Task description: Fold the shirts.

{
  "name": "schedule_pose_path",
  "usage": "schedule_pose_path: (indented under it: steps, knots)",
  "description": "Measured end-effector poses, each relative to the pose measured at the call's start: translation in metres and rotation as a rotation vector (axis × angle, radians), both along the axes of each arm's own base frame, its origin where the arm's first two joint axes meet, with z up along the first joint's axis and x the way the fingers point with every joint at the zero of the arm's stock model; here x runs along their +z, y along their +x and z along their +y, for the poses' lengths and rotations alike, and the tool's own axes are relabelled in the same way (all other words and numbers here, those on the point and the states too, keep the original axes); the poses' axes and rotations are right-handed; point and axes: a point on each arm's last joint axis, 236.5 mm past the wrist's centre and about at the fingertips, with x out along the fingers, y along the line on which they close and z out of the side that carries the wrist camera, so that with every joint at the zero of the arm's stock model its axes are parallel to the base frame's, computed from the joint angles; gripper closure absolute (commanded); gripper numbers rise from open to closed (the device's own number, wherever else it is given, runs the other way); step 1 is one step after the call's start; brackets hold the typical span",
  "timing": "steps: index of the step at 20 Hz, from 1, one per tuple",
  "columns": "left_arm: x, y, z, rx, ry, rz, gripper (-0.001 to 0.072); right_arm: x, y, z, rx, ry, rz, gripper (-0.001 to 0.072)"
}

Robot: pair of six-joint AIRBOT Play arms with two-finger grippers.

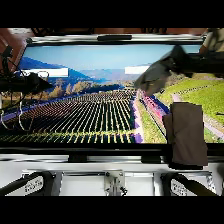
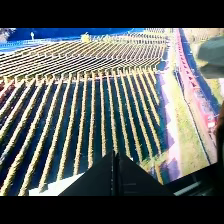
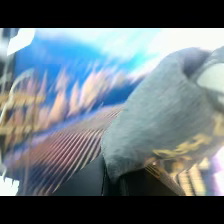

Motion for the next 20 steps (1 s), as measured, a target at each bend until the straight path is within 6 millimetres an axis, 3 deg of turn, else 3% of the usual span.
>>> schedule_pose_path:
  steps: [2, 5, 9, 13, 16, 20]
  knots:
    - [0.006, -0.001, -0.007, -0.018, -0.033, -0.013, 0.0676, 0.010, -0.013, -0.046, -0.090, -0.043, 0.008, 0.0648]
    - [0.018, -0.001, -0.018, -0.050, -0.086, -0.045, 0.0676, 0.003, -0.033, -0.108, -0.214, -0.112, 0.077, 0.0648]
    - [0.025, -0.001, -0.023, -0.073, -0.110, -0.073, 0.0676, -0.022, -0.072, -0.157, -0.296, -0.201, 0.240, 0.0648]
    - [0.028, -0.001, -0.026, -0.088, -0.116, -0.091, 0.0676, -0.056, -0.128, -0.202, -0.375, -0.354, 0.485, 0.0648]
    - [0.028, -0.001, -0.026, -0.095, -0.112, -0.098, 0.0676, -0.080, -0.162, -0.213, -0.429, -0.398, 0.615, 0.0648]
    - [0.029, -0.002, -0.027, -0.107, -0.110, -0.105, 0.0676, -0.132, -0.220, -0.201, -0.455, -0.385, 0.813, 0.0648]
